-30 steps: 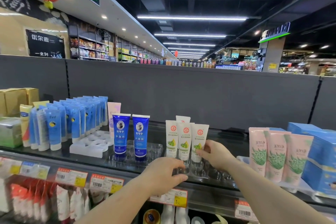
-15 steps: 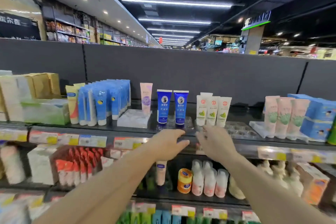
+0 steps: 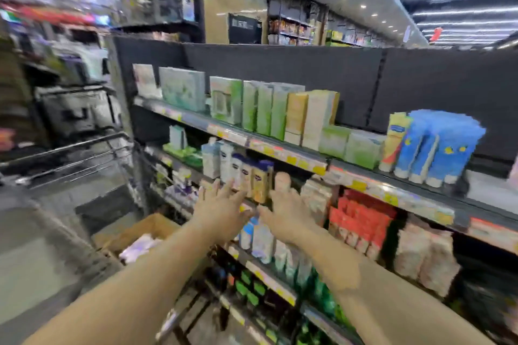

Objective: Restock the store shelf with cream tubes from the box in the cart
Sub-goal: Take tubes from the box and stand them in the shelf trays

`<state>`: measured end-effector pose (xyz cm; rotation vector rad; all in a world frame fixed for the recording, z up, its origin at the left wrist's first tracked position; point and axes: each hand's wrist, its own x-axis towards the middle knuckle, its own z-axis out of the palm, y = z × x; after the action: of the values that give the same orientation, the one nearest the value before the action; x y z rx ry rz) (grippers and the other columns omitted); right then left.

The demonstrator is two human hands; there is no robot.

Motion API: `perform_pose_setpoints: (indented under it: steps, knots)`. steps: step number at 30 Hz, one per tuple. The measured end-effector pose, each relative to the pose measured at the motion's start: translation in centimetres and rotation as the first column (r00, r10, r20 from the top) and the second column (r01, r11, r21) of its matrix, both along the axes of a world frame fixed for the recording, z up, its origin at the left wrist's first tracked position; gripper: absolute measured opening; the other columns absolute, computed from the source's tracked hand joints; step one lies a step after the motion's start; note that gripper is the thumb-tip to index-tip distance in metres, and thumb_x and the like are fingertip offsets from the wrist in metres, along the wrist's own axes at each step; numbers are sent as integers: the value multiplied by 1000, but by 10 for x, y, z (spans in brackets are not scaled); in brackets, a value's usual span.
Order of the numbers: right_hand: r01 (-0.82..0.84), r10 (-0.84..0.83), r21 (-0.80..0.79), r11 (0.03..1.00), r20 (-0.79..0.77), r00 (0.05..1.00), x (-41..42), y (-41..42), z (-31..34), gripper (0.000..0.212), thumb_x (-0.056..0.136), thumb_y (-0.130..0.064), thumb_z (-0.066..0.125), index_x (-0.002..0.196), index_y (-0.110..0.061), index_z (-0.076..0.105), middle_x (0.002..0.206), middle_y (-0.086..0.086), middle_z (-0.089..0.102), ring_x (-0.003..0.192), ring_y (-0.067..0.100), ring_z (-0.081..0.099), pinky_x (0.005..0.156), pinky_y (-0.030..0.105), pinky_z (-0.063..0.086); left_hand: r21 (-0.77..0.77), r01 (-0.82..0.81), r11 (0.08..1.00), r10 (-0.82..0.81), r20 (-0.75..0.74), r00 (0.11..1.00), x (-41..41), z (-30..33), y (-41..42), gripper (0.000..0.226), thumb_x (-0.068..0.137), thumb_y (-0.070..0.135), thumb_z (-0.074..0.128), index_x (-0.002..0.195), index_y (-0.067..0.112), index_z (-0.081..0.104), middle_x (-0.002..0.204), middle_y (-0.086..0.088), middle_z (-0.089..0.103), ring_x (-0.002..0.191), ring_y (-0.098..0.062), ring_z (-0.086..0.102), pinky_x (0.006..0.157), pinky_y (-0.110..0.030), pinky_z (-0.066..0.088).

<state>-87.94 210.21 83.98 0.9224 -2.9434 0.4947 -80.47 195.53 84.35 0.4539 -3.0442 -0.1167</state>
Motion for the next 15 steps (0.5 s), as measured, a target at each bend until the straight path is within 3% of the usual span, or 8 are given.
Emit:
perform_pose_setpoints:
  steps: [5, 8, 11, 15]
  knots:
    - [-190, 190, 44, 981, 8, 982, 0, -137, -34, 61, 93, -60, 38, 143, -26, 40, 140, 6, 48, 136, 31, 35, 109, 49, 33, -33, -240, 970, 241, 49, 969, 30, -31, -118, 64, 95, 66, 26, 153, 39, 17, 165, -1, 4, 151, -29, -1, 119, -55, 0]
    - [-262, 260, 30, 965, 71, 963, -16, -209, -55, 70, 93, -60, 39, 152, -25, 25, 158, 1, 27, 146, 29, 21, 116, 48, 24, -32, -323, 946, 325, 92, 941, 27, -39, -180, 62, 97, 64, 25, 153, 38, 18, 165, -2, 2, 151, -30, -2, 120, -56, 0]
    - [-286, 280, 54, 957, 101, 955, -40, -267, -72, 65, 96, -59, 36, 149, -21, 32, 159, 4, 23, 148, 27, 14, 119, 48, 16, -12, -395, 919, 394, 80, 915, 11, -52, -234, 63, 96, 64, 26, 153, 37, 19, 165, -3, 3, 151, -30, -3, 120, -55, -2]
    - [-308, 295, 84, 948, 137, 946, -81, -329, -89, 65, 95, -58, 36, 148, -20, 32, 155, 7, 31, 146, 29, 18, 117, 51, 19, -3, -433, 901, 431, 113, 895, -23, -66, -296, 61, 97, 62, 24, 153, 37, 19, 165, -4, 2, 151, -31, -4, 120, -55, -2]
